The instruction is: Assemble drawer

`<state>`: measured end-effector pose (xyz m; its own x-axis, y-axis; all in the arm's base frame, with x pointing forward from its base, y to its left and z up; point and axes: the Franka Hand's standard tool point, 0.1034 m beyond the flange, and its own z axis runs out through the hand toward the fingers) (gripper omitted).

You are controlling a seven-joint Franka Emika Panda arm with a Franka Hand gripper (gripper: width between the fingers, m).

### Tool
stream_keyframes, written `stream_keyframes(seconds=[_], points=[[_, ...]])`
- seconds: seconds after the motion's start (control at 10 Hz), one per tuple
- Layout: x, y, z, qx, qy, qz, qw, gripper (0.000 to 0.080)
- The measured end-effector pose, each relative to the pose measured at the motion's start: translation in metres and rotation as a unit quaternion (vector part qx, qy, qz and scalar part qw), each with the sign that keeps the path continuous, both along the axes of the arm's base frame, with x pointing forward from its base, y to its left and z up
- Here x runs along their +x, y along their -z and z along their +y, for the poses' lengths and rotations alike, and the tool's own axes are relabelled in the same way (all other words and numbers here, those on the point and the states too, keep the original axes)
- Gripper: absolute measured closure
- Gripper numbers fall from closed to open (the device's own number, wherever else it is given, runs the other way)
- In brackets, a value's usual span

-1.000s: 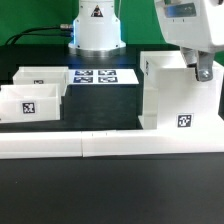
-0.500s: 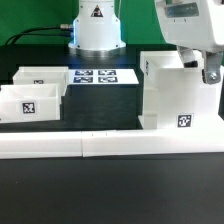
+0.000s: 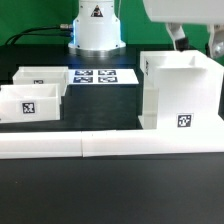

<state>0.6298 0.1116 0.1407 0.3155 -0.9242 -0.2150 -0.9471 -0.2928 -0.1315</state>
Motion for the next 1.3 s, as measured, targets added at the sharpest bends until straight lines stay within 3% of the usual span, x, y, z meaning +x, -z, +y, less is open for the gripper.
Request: stream_keyframes(seconds=[0.4, 0.6, 0.8, 0.9, 1.2, 1.3], points=[[-0.004, 0.004, -0.001, -0.007, -0.101, -0.015, 0.995, 0.015], [-0.026, 0.0, -0.01, -0.015, -0.251, 0.02, 0.968, 0.015], [-0.029, 0.001, -0.022, -0.023, -0.35, -0.005, 0.936, 0.015], [-0.029, 0.001, -0.021, -0.022, -0.362, -0.007, 0.932, 0.015], [-0.03, 0.002, -0.024, -0.02, -0.466, -0.031, 0.884, 0.015], [-0.038, -0.001, -0.037, -0.02, -0.504, -0.018, 0.863, 0.015]])
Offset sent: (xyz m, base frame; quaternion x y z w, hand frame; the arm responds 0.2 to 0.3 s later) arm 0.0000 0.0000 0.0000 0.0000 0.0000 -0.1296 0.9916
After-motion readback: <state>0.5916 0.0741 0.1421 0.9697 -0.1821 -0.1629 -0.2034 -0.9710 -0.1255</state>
